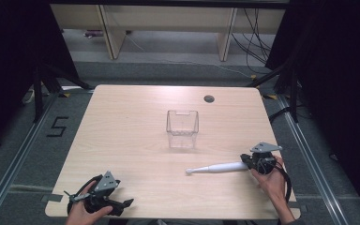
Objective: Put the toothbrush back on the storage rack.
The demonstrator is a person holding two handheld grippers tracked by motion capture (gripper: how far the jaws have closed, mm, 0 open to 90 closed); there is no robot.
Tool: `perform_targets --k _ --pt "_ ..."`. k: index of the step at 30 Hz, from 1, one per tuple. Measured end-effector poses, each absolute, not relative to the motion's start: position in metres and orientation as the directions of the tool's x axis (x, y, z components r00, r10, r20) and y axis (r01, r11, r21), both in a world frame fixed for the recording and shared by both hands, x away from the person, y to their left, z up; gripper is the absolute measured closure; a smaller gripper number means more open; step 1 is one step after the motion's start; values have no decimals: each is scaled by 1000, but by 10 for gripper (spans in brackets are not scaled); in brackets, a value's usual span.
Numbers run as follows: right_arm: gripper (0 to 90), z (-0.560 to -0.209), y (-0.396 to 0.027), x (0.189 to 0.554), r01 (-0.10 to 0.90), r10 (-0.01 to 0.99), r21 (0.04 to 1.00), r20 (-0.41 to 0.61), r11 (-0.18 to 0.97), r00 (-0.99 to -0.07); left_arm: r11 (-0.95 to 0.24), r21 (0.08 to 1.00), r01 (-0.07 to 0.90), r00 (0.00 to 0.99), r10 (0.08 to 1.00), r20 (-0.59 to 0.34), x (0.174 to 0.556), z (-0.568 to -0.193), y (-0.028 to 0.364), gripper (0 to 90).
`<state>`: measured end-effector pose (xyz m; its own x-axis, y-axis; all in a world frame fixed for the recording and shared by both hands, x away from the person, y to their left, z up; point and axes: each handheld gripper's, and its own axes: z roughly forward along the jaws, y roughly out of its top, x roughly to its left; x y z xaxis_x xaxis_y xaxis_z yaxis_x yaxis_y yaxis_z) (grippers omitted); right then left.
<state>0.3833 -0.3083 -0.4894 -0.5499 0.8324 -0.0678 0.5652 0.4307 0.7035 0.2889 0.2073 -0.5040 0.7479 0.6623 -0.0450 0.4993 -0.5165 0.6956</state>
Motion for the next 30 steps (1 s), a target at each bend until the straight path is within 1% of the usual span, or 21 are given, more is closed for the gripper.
perform_targets --k 1,2,7,8,9,12,13,15,17,19,22,24,25,26,27,30 --pt "865 -490 -308 383 561 830 701 -79 440 -553 -517 696 499 748 662 -45 289 -504 207 155" --pt "864 -489 -306 381 578 833 688 -71 439 -548 -520 694 497 749 661 -42 289 -504 208 155" --pt "863 -490 -301 378 573 819 675 -82 465 -568 -511 700 499 749 661 -52 289 -504 208 155" --pt "863 -491 -298 378 562 808 666 -106 491 -580 -516 696 499 748 662 -46 290 -504 208 155" --pt "863 -491 -298 378 562 808 666 -106 491 -580 -516 696 499 748 662 -46 290 -504 208 155" --pt "863 -491 -296 374 574 803 654 -88 493 -590 -520 695 496 750 660 -43 289 -504 208 155" --pt "862 -491 -295 372 589 813 653 -72 476 -577 -520 696 495 751 659 -42 289 -503 208 155" --pt "862 -491 -297 371 577 802 652 -83 493 -592 -517 697 497 749 661 -44 289 -503 208 155" --pt "861 -492 -299 367 584 807 654 -72 482 -586 -512 699 500 747 663 -48 289 -504 208 155" --pt "860 -492 -300 363 607 816 648 -41 461 -576 -512 699 500 747 663 -49 289 -504 208 155" --pt "859 -493 -302 360 612 811 641 -28 463 -584 -519 698 494 751 659 -42 289 -503 208 155" --pt "857 -493 -303 359 602 799 634 -44 486 -599 -518 698 494 751 659 -43 289 -503 208 155" --pt "856 -492 -302 356 623 808 627 -17 467 -589 -517 699 494 751 659 -43 289 -503 208 155" --pt "856 -494 -301 355 617 813 645 -12 451 -582 -516 699 495 751 659 -44 289 -503 208 155" --pt "855 -493 -302 354 616 801 630 -15 472 -598 -514 699 497 748 662 -46 289 -503 208 155" --pt "854 -492 -302 350 610 797 627 -29 485 -603 -516 698 496 750 660 -45 289 -503 208 155"
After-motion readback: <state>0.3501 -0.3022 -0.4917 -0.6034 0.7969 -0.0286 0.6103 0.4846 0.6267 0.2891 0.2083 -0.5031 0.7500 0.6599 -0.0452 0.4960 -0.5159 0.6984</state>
